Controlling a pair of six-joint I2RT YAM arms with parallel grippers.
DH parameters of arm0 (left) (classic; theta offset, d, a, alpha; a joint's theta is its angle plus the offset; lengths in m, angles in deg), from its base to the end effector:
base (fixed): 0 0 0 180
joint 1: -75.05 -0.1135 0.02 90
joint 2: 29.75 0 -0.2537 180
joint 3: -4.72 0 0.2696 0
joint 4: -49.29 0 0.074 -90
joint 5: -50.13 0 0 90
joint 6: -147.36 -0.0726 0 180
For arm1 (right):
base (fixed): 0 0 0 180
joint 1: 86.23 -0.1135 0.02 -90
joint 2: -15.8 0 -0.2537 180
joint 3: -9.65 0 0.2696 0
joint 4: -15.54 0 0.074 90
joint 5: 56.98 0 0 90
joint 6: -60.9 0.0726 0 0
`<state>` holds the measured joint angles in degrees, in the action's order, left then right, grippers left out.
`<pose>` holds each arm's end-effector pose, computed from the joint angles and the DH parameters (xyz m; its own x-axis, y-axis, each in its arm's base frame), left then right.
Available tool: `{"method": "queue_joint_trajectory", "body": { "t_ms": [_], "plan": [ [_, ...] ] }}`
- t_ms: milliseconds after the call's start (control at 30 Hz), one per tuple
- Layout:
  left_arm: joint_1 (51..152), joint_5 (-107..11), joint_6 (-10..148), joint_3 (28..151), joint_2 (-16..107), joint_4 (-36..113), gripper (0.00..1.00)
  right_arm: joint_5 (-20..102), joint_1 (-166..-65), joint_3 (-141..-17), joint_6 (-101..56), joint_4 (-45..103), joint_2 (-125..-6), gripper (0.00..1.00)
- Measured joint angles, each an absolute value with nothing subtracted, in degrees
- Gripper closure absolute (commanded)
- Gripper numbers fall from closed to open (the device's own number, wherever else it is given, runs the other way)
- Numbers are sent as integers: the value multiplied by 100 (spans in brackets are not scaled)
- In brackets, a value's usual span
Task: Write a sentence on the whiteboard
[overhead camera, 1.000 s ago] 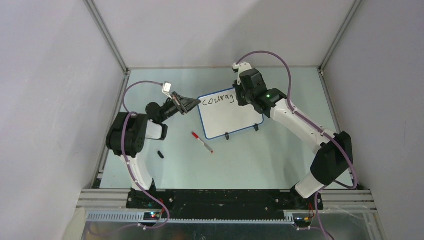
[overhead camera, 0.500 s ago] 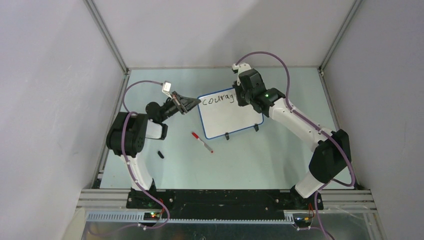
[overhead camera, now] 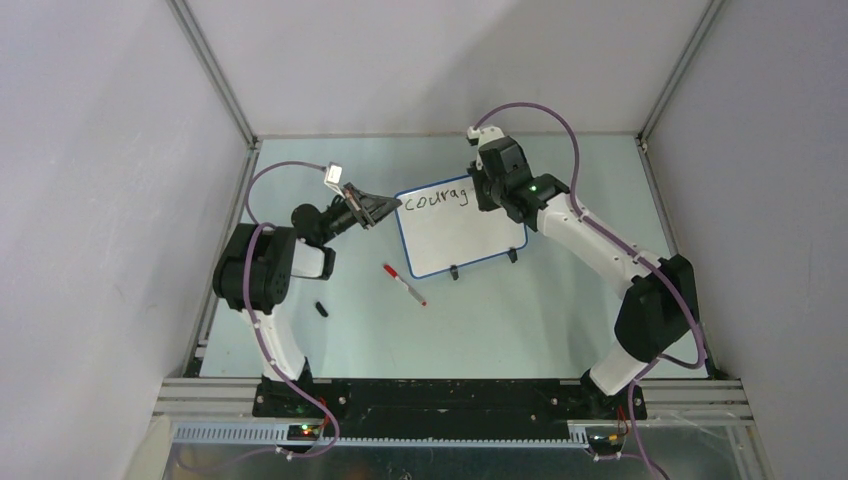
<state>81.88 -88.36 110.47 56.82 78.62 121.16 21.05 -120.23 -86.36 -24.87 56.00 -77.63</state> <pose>0.3582 -0.0977 0.1629 -0.4755 -0.4769 -0.7392 0.6907 0.3179 -0.6494 0.3558 0.2218 0.2898 -0.5380 -0.2758 -0.7965 -0.3727 0.9254 -0.0688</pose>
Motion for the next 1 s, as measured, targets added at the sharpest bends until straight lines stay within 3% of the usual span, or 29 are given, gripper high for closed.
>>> {"method": "queue_joint_trajectory", "body": {
  "t_ms": [1000],
  "plan": [
    [8177,-8849,11047,5682,7862,12110,100,1998,-12012,-8970,-2483,5713,-8032,100]
  ]
}}
